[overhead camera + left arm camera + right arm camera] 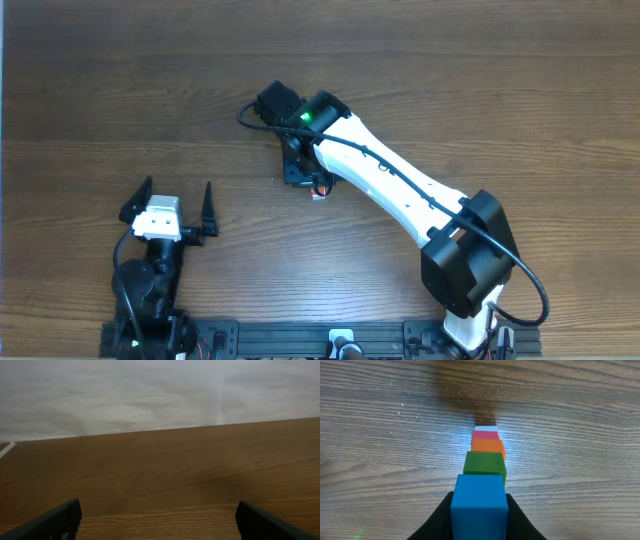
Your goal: Stack Cubes
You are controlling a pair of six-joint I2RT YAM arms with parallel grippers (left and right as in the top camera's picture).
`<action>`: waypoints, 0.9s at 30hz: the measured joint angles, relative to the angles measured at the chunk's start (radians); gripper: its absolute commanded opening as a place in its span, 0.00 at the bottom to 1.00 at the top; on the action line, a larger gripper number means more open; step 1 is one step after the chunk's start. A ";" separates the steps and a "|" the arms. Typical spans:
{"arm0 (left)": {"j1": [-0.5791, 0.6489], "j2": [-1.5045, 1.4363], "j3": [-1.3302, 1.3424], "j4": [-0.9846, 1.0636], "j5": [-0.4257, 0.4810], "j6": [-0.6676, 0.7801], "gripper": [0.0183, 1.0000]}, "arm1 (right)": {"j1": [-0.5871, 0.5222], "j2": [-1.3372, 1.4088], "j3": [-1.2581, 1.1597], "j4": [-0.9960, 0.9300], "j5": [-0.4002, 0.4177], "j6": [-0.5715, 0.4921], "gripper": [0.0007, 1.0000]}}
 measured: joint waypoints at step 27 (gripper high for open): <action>0.000 0.000 0.000 0.000 0.000 0.000 1.00 | -0.005 0.000 -0.008 0.008 0.000 0.002 0.51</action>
